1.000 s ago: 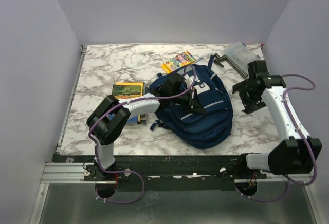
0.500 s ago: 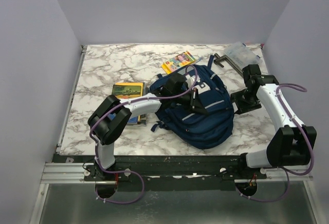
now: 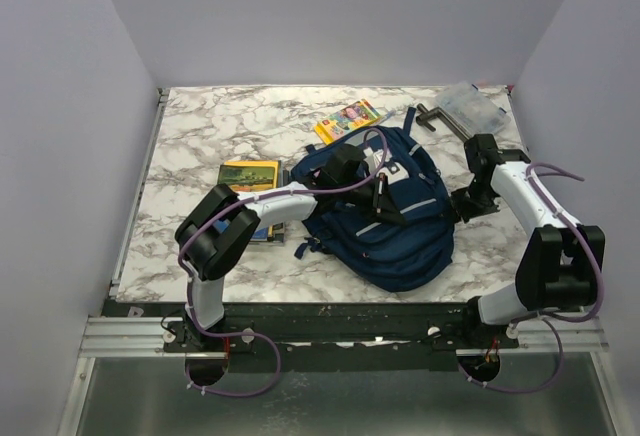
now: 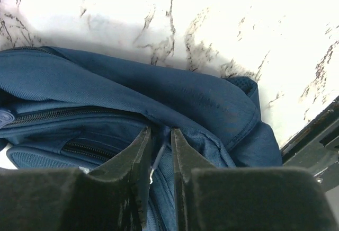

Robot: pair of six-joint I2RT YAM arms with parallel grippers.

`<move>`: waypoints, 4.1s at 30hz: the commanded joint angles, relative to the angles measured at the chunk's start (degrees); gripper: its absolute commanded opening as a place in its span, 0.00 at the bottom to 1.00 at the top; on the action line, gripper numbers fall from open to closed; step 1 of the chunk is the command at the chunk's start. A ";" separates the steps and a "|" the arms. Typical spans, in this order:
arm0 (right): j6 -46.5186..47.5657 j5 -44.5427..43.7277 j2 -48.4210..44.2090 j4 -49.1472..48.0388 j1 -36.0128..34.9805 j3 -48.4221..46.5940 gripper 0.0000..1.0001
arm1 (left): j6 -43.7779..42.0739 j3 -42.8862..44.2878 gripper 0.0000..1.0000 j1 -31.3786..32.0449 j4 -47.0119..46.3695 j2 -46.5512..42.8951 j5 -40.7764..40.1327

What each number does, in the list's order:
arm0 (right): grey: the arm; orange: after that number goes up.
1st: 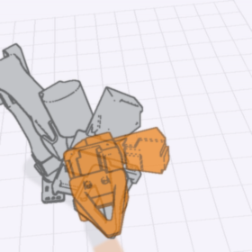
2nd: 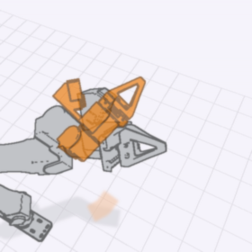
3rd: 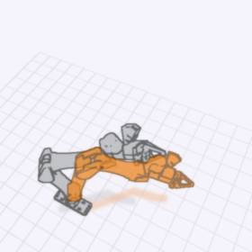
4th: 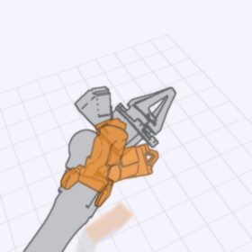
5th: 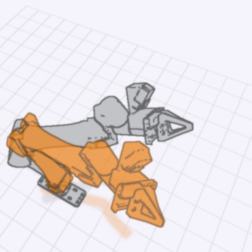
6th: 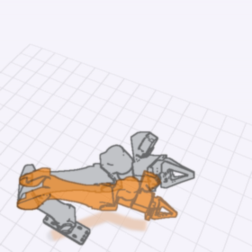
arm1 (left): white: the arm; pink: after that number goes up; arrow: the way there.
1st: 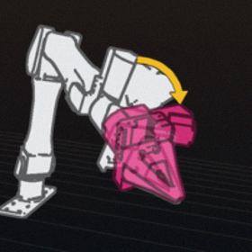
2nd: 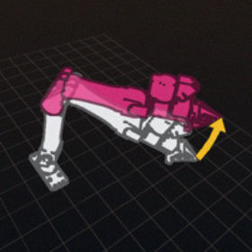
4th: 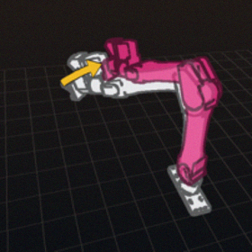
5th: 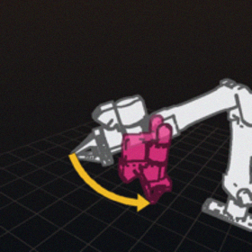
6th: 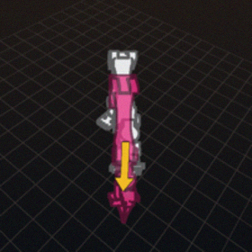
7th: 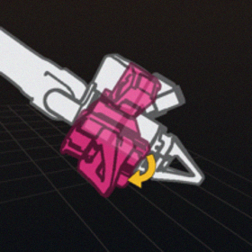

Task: Pack the student bag
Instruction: Unzip the student bag at the center of the board.

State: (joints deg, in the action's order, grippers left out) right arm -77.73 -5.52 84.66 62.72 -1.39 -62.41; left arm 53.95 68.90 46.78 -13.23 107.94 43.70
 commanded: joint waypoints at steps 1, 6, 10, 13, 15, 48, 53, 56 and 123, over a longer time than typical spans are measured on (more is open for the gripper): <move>-1.39 -0.93 1.64 -0.25 0.03 0.02 0.09 | 0.73 2.05 0.00 0.96 -3.60 0.08 0.86; 1.61 -0.96 2.02 4.63 -0.61 -3.06 0.00 | 0.19 0.41 0.00 1.97 -3.76 -0.10 -3.69; 7.86 2.48 4.69 9.96 -3.72 -5.99 0.00 | 1.37 -1.86 0.00 3.06 -5.07 -0.10 -9.54; 3.12 5.07 3.33 7.90 -13.43 -1.91 0.00 | 2.88 -2.53 0.00 4.23 -6.16 0.31 -13.14; -4.30 7.58 2.00 6.89 -21.21 0.17 0.00 | 2.92 -2.81 0.00 5.34 -6.45 0.16 -16.10; 5.24 0.97 -8.40 6.48 -26.85 8.99 0.01 | 7.61 -28.74 0.47 -0.59 -15.84 -10.65 -20.48; -8.64 9.62 -6.87 -1.30 -49.47 10.49 0.01 | 10.45 -25.81 0.45 3.16 -17.87 -8.30 -26.32; -6.69 9.79 -2.51 -1.08 -53.76 5.86 0.01 | 10.26 -26.70 0.43 3.98 -18.31 -9.74 -29.15; 88.16 -5.69 -8.45 -3.95 -44.90 -5.24 1.00 | -23.07 -27.50 0.80 -24.52 23.44 -52.33 -15.12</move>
State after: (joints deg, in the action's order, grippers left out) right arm -8.84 -7.42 76.18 53.52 -43.68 -72.03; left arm 31.70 44.03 23.42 9.50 59.55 29.54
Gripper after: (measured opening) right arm 0.998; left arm 0.796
